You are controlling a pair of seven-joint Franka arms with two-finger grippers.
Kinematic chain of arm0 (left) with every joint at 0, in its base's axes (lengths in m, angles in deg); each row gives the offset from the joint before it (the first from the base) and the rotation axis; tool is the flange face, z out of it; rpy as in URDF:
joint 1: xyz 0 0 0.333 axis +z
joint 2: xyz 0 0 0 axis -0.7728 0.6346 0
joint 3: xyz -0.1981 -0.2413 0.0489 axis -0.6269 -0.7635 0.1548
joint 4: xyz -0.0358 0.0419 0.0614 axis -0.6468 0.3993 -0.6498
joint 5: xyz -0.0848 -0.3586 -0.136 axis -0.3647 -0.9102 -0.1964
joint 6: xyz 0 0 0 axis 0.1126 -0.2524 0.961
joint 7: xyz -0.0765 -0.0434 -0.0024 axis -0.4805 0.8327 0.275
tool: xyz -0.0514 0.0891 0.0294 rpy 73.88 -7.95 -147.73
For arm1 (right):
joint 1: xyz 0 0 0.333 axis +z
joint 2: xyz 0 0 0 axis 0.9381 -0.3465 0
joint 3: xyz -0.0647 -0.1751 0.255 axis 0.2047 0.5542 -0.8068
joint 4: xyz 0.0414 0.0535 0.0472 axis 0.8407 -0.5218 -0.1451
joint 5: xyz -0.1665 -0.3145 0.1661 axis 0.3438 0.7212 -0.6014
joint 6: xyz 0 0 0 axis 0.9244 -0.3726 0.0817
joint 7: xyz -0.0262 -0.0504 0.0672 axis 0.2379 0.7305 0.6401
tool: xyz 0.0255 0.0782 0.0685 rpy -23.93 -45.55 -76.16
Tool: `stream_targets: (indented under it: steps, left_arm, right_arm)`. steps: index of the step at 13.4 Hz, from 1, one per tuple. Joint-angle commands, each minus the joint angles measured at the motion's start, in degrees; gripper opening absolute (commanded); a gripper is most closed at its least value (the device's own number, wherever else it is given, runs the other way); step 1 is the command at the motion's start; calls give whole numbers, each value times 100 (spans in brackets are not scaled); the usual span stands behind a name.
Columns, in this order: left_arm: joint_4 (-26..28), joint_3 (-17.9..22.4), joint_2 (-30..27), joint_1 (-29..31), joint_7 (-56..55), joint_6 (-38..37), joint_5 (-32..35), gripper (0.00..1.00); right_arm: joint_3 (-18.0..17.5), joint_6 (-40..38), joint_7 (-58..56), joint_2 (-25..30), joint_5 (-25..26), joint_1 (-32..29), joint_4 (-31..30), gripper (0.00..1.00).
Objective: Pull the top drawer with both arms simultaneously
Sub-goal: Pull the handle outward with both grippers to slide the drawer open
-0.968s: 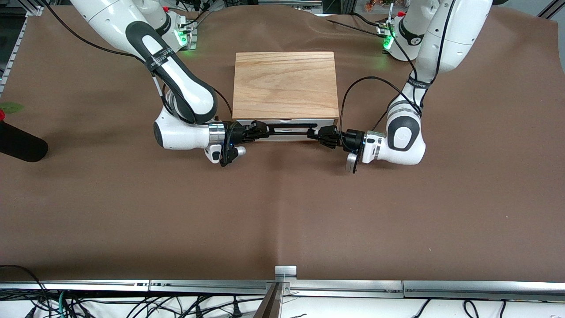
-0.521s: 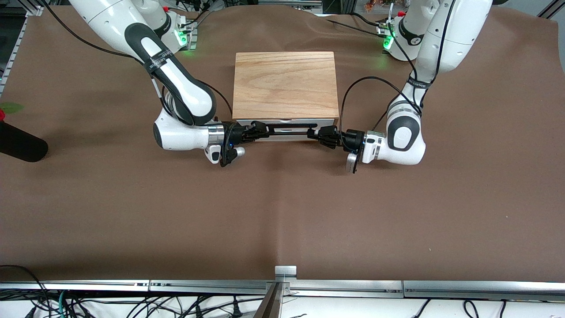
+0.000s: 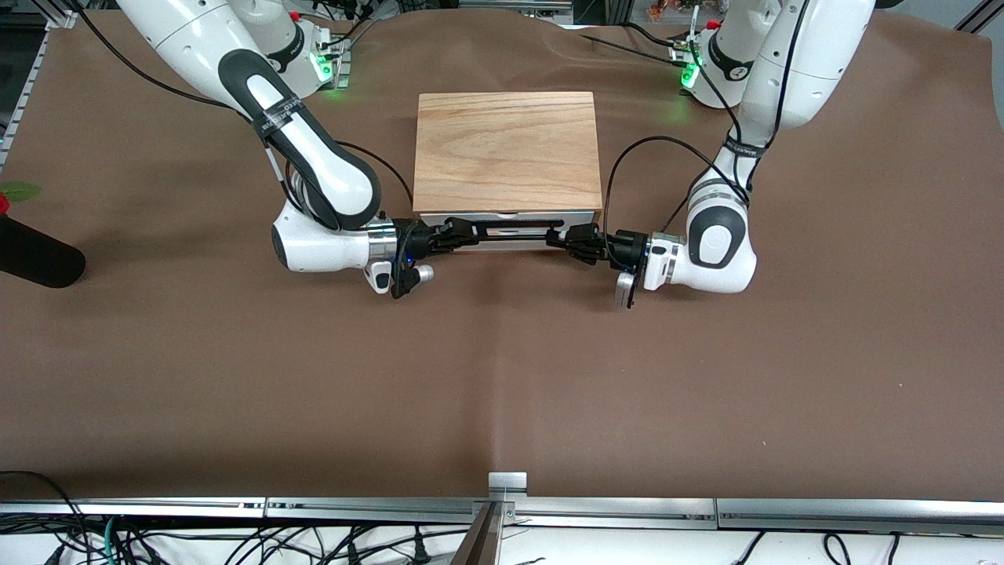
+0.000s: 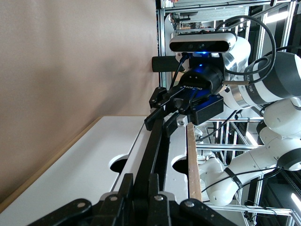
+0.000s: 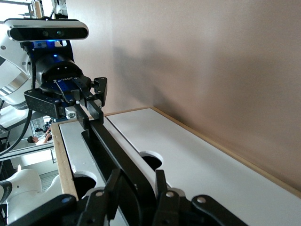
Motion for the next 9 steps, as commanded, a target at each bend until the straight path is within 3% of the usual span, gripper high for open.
stream_targets:
  steps: [1, 9]
  left_arm:
    - [-3, 4, -48, -92, 123, 109, -187, 6]
    - [-688, 39, 391, -4, -131, 92, -187, 6]
  right_arm:
    - [-55, 70, 117, -343, -41, -86, 462, 0]
    - [-46, -80, 232, -773, 152, -200, 1094, 0]
